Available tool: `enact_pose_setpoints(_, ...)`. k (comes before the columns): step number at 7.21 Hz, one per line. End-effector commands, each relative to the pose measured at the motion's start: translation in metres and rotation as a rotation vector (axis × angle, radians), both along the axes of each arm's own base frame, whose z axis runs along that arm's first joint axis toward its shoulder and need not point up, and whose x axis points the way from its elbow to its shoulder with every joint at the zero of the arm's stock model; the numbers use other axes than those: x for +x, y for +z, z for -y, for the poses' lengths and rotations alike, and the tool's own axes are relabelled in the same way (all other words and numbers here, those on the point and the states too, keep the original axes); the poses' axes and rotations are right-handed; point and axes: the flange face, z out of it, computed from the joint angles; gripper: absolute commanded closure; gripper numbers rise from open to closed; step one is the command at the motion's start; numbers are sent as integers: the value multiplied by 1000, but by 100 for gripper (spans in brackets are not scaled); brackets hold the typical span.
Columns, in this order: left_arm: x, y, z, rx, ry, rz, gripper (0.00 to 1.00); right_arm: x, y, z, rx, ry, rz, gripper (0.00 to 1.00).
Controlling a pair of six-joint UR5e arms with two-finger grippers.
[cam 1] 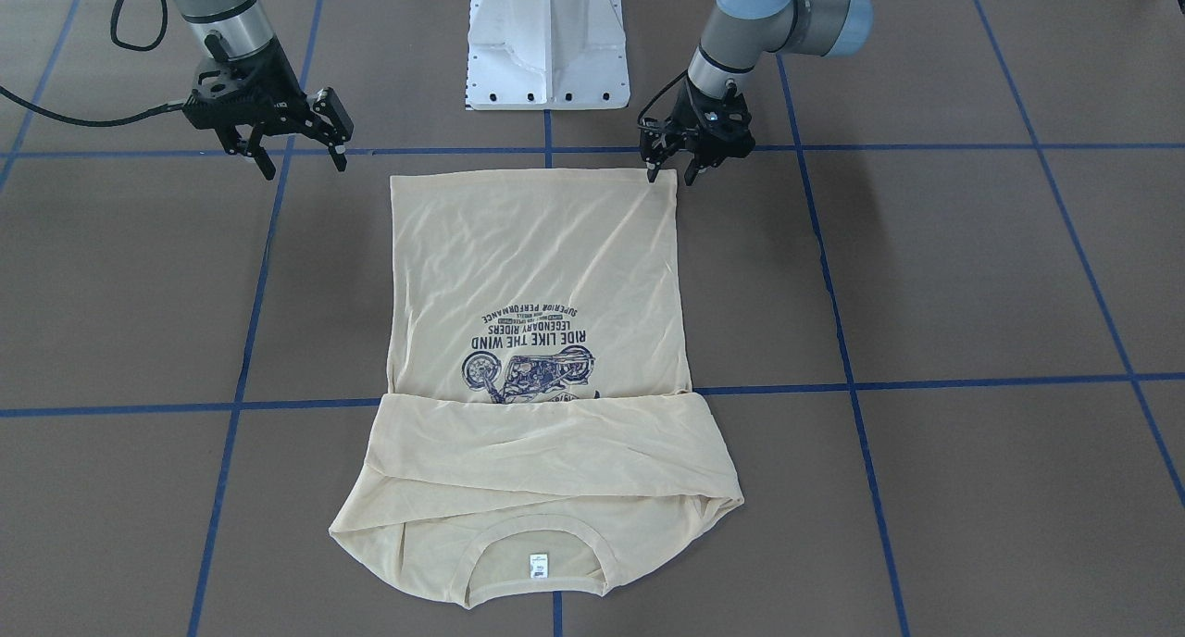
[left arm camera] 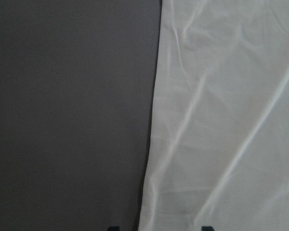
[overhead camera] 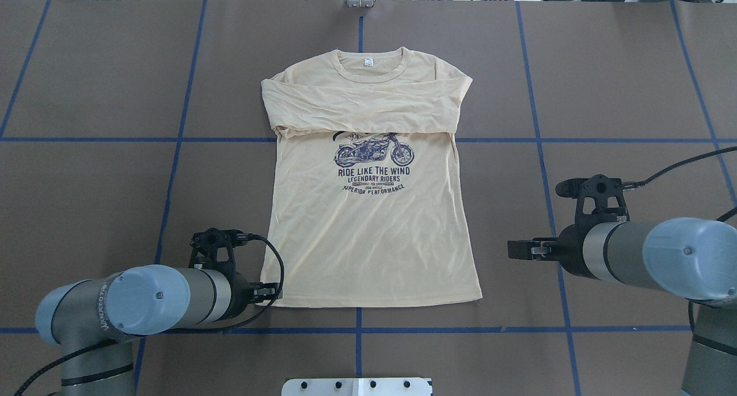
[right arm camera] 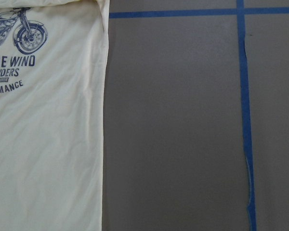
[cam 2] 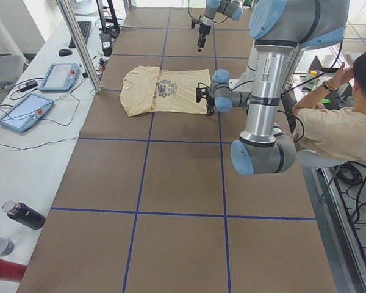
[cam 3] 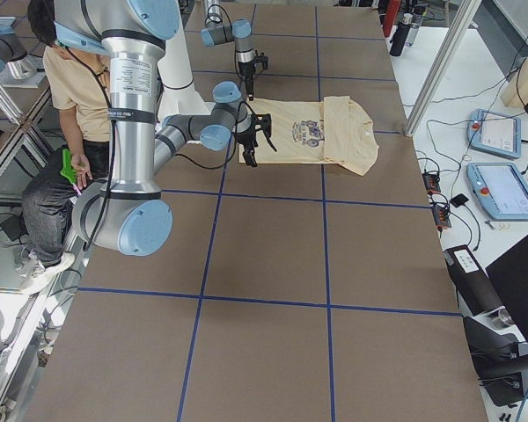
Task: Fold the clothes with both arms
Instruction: 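Lower both grippers to the hem corners and grasp the hem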
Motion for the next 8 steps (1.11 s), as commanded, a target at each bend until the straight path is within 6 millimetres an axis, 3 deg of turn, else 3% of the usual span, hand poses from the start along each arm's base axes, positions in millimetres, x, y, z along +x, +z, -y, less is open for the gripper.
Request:
enact_pose_setpoints(1, 3, 4, -2, -3, 6, 7, 41, 0, -1, -1, 0, -2, 1, 0)
enact_pose_setpoints(8, 2, 2, -2, -4, 5, 5, 85, -1, -1, 0, 0, -2, 1, 0)
